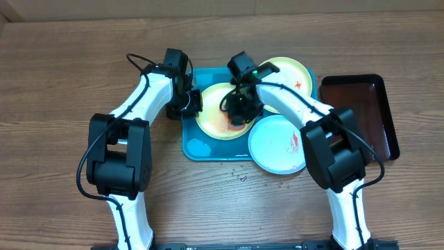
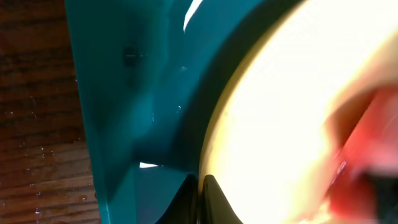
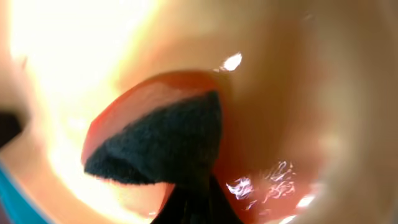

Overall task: Clean dirty plates on tray and stack at the side
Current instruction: 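Scrub the yellow plate with the sponge while the left gripper holds it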

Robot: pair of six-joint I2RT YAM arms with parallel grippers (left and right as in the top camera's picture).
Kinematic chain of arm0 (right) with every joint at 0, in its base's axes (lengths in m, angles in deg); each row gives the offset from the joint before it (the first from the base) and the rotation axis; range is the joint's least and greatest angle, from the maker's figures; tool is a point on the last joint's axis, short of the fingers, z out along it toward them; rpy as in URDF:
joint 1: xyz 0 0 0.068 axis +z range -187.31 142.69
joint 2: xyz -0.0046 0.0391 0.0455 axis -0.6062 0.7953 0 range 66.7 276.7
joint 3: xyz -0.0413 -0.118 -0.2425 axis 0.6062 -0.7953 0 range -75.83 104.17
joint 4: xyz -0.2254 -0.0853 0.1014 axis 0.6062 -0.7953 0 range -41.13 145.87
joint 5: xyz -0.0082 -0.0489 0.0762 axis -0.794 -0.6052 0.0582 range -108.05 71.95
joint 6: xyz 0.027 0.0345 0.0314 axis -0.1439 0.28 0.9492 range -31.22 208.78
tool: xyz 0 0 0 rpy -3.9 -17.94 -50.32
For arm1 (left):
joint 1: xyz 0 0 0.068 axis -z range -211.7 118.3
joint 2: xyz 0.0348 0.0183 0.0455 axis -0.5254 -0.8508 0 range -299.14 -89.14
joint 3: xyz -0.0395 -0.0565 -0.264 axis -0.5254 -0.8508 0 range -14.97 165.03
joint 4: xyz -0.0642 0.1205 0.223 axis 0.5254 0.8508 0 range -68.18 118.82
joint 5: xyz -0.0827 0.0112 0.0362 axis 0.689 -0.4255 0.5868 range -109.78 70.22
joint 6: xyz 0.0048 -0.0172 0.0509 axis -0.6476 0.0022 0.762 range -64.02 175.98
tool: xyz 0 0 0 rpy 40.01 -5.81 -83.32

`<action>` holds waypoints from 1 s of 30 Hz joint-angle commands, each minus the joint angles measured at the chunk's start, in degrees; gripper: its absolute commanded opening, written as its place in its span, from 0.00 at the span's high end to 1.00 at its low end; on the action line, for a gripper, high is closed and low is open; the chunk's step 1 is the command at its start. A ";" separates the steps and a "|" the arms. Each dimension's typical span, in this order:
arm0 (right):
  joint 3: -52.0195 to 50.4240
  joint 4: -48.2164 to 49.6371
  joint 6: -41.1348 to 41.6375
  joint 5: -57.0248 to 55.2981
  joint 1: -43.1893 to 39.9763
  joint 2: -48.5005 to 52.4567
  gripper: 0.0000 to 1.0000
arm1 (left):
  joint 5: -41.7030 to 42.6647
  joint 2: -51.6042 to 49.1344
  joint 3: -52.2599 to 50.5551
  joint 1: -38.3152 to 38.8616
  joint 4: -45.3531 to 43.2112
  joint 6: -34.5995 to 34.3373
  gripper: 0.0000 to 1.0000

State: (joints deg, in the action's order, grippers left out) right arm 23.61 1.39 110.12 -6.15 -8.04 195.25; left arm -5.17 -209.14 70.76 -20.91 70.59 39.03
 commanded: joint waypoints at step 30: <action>7.21 9.11 -0.28 -11.02 0.02 4.85 0.96 | 0.26 0.96 0.26 0.11 0.26 0.70 0.96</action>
State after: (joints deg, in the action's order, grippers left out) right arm 29.16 11.99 107.56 -10.70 -4.95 199.43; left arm -5.78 -209.14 70.76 -21.09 70.44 39.00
